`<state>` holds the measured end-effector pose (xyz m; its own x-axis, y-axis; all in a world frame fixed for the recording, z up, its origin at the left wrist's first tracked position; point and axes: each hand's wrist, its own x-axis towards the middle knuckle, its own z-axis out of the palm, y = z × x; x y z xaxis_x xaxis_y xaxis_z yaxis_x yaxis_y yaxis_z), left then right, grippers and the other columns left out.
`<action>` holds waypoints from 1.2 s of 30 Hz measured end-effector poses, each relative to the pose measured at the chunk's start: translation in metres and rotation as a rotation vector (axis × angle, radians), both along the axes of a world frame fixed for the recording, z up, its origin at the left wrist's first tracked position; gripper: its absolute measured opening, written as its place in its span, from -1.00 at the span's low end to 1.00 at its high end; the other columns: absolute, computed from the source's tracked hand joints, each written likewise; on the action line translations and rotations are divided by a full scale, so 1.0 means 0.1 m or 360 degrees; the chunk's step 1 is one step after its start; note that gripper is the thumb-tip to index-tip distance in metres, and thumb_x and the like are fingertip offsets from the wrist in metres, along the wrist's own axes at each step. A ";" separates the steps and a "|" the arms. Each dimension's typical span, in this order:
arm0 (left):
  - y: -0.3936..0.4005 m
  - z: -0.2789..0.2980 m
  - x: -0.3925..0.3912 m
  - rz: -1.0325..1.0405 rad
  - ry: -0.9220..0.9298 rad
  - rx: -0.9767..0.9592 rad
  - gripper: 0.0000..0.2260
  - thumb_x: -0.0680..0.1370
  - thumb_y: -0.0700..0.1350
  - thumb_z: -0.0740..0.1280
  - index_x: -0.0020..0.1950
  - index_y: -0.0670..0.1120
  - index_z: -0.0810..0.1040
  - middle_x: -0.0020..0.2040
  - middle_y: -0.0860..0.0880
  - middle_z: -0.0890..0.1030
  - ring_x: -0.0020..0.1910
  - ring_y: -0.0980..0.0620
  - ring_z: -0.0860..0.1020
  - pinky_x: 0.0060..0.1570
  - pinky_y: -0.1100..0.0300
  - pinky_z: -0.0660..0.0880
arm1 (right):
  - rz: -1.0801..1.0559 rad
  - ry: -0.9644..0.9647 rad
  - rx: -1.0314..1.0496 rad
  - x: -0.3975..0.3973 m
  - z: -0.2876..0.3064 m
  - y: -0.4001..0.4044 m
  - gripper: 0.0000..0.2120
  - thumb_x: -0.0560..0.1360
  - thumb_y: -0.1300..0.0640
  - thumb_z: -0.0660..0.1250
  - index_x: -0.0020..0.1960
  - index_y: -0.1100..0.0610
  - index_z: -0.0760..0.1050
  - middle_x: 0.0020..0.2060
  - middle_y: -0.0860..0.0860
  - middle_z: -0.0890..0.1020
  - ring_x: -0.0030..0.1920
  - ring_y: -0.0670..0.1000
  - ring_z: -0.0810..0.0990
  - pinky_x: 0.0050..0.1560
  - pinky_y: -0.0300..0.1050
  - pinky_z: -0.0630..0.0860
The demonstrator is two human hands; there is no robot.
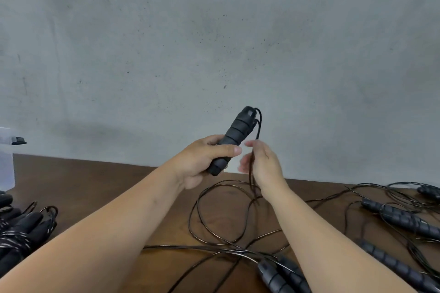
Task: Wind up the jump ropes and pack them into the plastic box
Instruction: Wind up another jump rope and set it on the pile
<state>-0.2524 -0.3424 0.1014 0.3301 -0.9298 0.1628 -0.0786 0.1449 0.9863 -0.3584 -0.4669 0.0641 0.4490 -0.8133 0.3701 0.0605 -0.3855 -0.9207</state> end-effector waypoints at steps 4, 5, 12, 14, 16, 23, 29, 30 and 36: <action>-0.06 0.01 0.02 0.0115 0.0085 -0.0033 -0.68 0.40 -0.13 0.52 0.11 -0.16 0.59 -0.17 -0.06 0.52 -0.29 0.04 0.41 -0.33 0.19 0.34 | 0.0260 0.0127 0.0126 0.13 -0.08 0.24 -0.68 0.68 0.02 0.00 0.03 0.03 0.51 -0.49 -0.03 0.46 -0.53 -0.03 0.37 -0.38 -0.10 0.40; -0.07 0.00 0.03 0.0161 0.0084 -0.0028 -0.69 0.43 -0.14 0.50 0.13 -0.18 0.59 -0.18 -0.07 0.52 -0.29 0.04 0.43 -0.33 0.20 0.36 | 0.0309 0.0183 0.0124 0.15 -0.09 0.30 -0.68 0.68 0.01 0.00 -0.04 0.03 0.50 -0.49 -0.04 0.46 -0.54 -0.02 0.35 -0.36 -0.09 0.39; -0.08 -0.01 0.10 0.0198 0.0084 0.0210 -0.79 0.49 -0.14 0.43 0.08 -0.15 0.56 -0.05 -0.12 0.63 -0.37 0.09 0.52 -0.31 0.23 0.41 | 0.0327 0.0883 -0.0452 0.19 -0.14 0.45 -0.74 0.67 0.03 0.04 -0.15 0.03 0.35 -0.29 -0.01 0.50 -0.36 -0.03 0.42 -0.33 -0.13 0.31; -0.07 -0.04 0.16 0.0202 0.0007 0.0266 -0.82 0.48 -0.15 0.44 0.05 -0.14 0.56 -0.07 -0.10 0.62 -0.31 0.07 0.54 -0.25 0.22 0.43 | 0.0383 0.0983 -0.0489 0.15 -0.14 0.48 -0.73 0.67 0.00 0.06 -0.14 0.05 0.37 -0.31 -0.02 0.48 -0.36 -0.03 0.43 -0.36 -0.14 0.30; -0.07 -0.08 0.24 0.0307 -0.0265 0.0352 -0.72 0.44 -0.13 0.48 0.11 -0.11 0.55 -0.09 -0.07 0.59 -0.22 0.02 0.55 -0.22 0.20 0.44 | 0.0398 0.1077 -0.0525 0.09 -0.11 0.49 -0.69 0.65 -0.01 0.11 -0.16 0.13 0.42 -0.36 -0.03 0.46 -0.39 -0.03 0.41 -0.38 -0.15 0.28; 0.09 -0.06 0.47 0.0245 -0.0932 0.0513 -0.61 0.40 -0.09 0.53 0.19 0.04 0.53 -0.11 0.00 0.60 -0.22 0.04 0.55 -0.25 0.23 0.48 | 0.0392 0.1214 -0.0711 -0.28 0.21 0.37 -0.84 0.52 -0.07 0.37 -0.15 -0.02 0.63 -0.33 -0.12 0.60 -0.31 -0.13 0.52 -0.28 -0.24 0.40; 0.15 -0.02 0.40 -0.0138 -0.1263 0.0627 -0.54 0.44 0.05 0.51 0.29 0.14 0.47 0.00 0.12 0.61 -0.07 0.12 0.59 -0.10 0.25 0.52 | 0.0401 0.1326 -0.0876 -0.51 0.67 0.23 -0.90 0.47 -0.06 0.45 -0.08 -0.08 0.70 -0.17 -0.18 0.69 -0.10 -0.19 0.61 -0.05 -0.27 0.50; 0.13 -0.02 0.38 -0.0112 -0.1415 0.0657 -0.54 0.42 0.07 0.51 0.27 0.14 0.47 0.01 0.11 0.61 -0.04 0.08 0.59 -0.05 0.20 0.54 | 0.0396 0.1419 -0.0979 -0.49 0.70 0.26 -0.89 0.46 -0.06 0.46 -0.08 -0.06 0.69 -0.19 -0.17 0.67 -0.12 -0.15 0.60 -0.07 -0.24 0.51; 0.08 -0.07 0.19 -0.0086 -0.1877 0.0709 -0.57 0.40 0.01 0.51 0.21 0.04 0.46 0.03 0.01 0.57 -0.01 -0.02 0.54 -0.03 0.11 0.48 | 0.0456 0.1477 -0.1112 -0.34 0.89 0.29 -0.84 0.29 -0.01 0.60 -0.21 -0.01 0.66 -0.34 -0.16 0.62 -0.29 -0.19 0.55 -0.23 -0.27 0.43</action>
<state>-0.2332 -0.3346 0.0940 0.1578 -0.9875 0.0013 -0.9467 -0.1509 0.2847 -0.3919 -0.4377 0.1536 0.9107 -0.3919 0.1309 -0.3510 -0.9010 -0.2550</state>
